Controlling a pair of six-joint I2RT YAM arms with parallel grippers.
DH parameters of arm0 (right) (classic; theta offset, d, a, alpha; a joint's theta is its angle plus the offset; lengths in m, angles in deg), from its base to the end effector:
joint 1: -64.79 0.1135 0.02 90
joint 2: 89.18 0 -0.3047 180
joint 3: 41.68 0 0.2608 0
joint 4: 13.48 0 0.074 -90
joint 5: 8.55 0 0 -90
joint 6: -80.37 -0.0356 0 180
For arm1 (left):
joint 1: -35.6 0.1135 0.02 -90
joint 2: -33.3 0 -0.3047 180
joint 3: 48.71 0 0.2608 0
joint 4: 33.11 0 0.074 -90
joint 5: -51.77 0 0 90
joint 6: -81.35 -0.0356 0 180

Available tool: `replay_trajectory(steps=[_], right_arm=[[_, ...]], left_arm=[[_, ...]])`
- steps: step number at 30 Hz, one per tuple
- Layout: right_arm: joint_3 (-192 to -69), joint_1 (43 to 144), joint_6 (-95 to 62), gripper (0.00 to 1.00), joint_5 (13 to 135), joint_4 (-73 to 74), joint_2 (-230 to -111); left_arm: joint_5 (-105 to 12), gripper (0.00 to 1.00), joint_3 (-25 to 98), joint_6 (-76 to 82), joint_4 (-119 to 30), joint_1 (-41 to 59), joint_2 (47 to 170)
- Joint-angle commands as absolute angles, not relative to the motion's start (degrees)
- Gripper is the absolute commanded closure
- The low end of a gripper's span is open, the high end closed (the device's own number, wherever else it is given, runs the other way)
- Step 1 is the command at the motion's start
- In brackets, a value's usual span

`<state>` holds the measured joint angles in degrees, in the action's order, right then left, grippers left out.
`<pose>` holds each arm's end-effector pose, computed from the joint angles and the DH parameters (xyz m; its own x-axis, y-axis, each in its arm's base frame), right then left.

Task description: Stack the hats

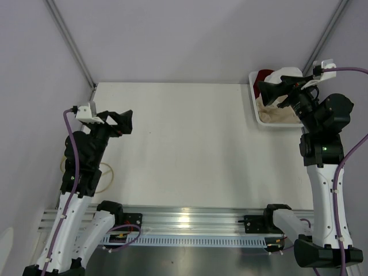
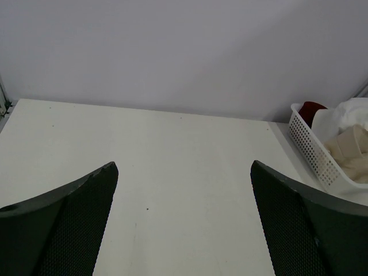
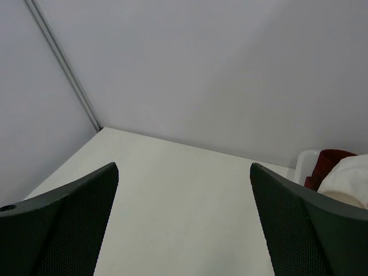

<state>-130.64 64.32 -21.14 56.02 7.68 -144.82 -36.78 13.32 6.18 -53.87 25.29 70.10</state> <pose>0.1698 0.0139 0.5307 0.1241 0.1792 -0.9760 -0.4461 0.8886 0.1064 0.1194 -0.0208 0.4157 0.0347 -0.2664 -0.9632 0.1686 0.9516 -0.2571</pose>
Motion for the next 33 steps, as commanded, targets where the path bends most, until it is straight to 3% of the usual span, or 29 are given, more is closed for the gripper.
replay_trajectory(steps=[1, 9, 12, 17, 26, 33], right_arm=[[-130.7, 64.6, -20.3, 0.01, 55.6, 6.3, -143.9], [-126.6, 66.3, -25.2, 0.01, 55.5, 0.8, -143.3], [-124.2, 67.0, -27.7, 0.01, 52.8, -2.8, -144.7], [-124.5, 70.9, -23.2, 0.01, 55.3, 2.5, -146.2], [-118.9, 73.6, -23.9, 0.00, 55.7, -1.8, -144.9], [-118.9, 74.1, -24.1, 0.01, 54.7, -3.1, -147.0]], left_arm=[[-40.2, 0.01, 13.9, 4.4, -52.5, 25.7, 69.4], [-38.1, 0.01, 15.7, 2.5, -55.0, 25.7, 71.4], [-28.5, 0.01, 18.7, 3.7, -59.6, 25.8, 74.8], [-17.0, 0.00, 27.1, 13.0, -75.5, 26.7, 77.0], [-14.5, 0.00, 33.9, 28.7, -102.5, 41.9, 69.0], [-10.5, 0.00, 37.0, 37.4, -114.8, 42.2, 67.0]])
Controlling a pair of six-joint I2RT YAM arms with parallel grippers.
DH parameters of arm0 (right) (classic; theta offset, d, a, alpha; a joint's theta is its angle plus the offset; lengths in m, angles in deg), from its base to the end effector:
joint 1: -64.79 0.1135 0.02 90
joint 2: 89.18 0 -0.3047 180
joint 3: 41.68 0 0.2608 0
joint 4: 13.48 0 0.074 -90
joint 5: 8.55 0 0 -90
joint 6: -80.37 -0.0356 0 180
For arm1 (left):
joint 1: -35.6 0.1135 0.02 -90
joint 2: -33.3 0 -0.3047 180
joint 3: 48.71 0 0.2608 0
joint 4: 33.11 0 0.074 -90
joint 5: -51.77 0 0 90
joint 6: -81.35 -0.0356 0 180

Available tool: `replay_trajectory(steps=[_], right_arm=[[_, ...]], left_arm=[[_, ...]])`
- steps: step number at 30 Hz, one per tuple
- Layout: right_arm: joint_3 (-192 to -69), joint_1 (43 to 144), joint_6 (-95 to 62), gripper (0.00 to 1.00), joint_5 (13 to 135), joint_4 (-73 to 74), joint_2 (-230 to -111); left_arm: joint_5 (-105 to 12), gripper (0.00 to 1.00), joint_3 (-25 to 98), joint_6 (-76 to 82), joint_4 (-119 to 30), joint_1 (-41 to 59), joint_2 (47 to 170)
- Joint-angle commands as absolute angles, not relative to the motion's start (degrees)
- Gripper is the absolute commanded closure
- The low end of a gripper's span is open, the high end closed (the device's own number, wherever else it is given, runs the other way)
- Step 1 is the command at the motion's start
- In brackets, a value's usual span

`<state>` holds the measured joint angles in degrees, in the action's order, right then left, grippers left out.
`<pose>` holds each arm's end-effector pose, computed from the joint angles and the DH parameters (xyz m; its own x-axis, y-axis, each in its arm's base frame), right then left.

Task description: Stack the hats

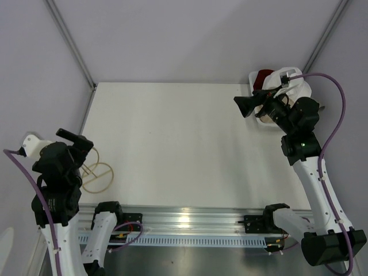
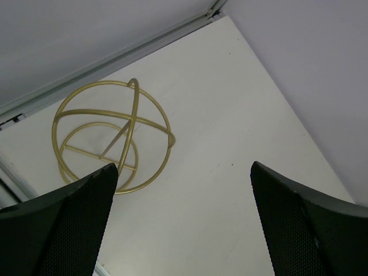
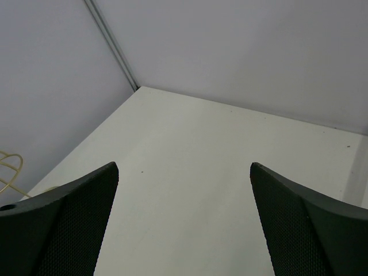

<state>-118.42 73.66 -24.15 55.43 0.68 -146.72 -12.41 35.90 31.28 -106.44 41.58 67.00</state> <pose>0.2034 0.0476 0.4657 -0.0590 0.2188 -0.9740 -0.5739 0.7909 0.2124 0.0272 0.0184 0.4445 0.0263 -0.5782 -0.8155 -0.6224 0.6288 -0.4660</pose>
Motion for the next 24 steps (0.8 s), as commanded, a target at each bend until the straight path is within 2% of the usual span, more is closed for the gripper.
replay_trajectory(steps=[1, 16, 17, 20, 24], right_arm=[[-118.9, 74.1, -24.2, 0.01, 54.6, -3.3, -147.1], [-117.3, 75.3, -23.4, 0.00, 55.8, -4.2, -146.7], [-117.4, 75.3, -23.3, 0.01, 56.0, -4.1, -146.7], [-117.3, 75.3, -22.9, 0.00, 56.9, -3.8, -146.8], [-117.3, 75.4, -21.8, 0.01, 58.4, -2.8, -147.2]], left_arm=[[-10.4, 0.00, 36.5, 38.0, -114.8, 42.2, 66.7], [-12.2, 0.01, 24.6, 35.7, -111.0, 42.6, 68.9], [-12.6, 0.05, 23.1, 35.3, -110.3, 42.8, 68.9], [-13.1, 0.09, 21.3, 33.1, -107.0, 43.0, 69.0], [-10.7, 0.21, 20.3, 31.6, -104.8, 43.2, 69.6]])
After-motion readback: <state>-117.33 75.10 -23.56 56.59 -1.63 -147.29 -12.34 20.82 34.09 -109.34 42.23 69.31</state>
